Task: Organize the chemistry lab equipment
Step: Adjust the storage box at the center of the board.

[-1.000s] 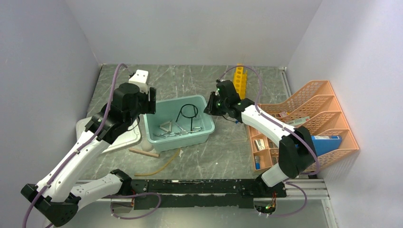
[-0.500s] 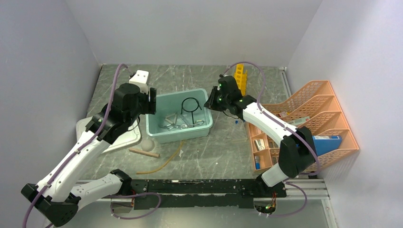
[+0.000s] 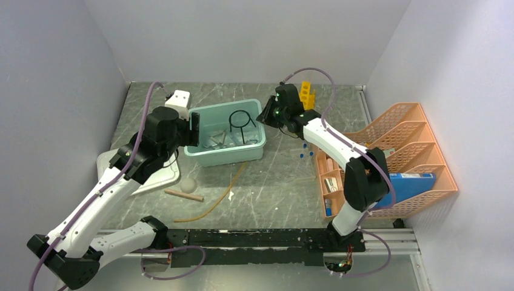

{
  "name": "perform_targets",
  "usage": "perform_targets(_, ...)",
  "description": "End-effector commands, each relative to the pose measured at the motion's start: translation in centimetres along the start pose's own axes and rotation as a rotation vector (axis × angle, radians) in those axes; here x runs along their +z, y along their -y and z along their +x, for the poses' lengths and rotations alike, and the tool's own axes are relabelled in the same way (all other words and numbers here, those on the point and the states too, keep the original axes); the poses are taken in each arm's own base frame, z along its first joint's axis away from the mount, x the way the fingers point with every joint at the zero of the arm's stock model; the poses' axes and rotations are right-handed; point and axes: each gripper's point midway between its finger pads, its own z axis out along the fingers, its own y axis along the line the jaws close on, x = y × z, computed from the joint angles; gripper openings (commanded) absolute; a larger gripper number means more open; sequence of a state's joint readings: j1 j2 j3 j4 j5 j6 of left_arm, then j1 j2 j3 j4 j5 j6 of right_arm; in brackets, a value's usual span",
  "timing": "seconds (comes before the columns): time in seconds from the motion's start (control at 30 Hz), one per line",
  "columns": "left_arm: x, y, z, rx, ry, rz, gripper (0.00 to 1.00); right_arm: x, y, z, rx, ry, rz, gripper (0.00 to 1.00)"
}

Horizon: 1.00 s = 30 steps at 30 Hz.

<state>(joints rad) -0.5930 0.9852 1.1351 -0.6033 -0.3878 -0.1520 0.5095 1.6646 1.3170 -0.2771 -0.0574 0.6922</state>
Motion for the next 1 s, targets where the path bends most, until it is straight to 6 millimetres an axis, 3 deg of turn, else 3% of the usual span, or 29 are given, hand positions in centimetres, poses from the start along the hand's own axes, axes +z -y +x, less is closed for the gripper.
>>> perform_targets(0.0,-0.3,0.3,-0.6,0.005,0.03,0.02,0.71,0.9,-2.8,-4.8,0.051,0.13,-0.093,0.0)
perform_targets(0.37,-0.3,0.3,-0.7,0.008,0.026,0.019,0.71,5.1,-1.9,-6.0,0.058,0.147,-0.085,0.0)
perform_targets(0.67,-0.5,1.0,-0.4,0.008,-0.003,0.056,0.69,6.2,0.1,-5.0,0.056,0.128,-0.053,0.0)
perform_targets(0.7,-0.5,1.0,-0.2,0.01,-0.01,0.061,0.69,6.1,0.2,-4.9,0.056,0.128,-0.055,0.02)
perform_targets(0.83,-0.9,1.7,0.2,0.015,-0.025,0.108,0.71,5.3,0.2,-4.8,0.044,0.128,-0.065,0.32)
perform_targets(0.97,-1.5,3.1,0.9,0.015,-0.046,0.2,0.77,3.9,-0.1,-5.1,0.019,0.139,-0.069,0.53)
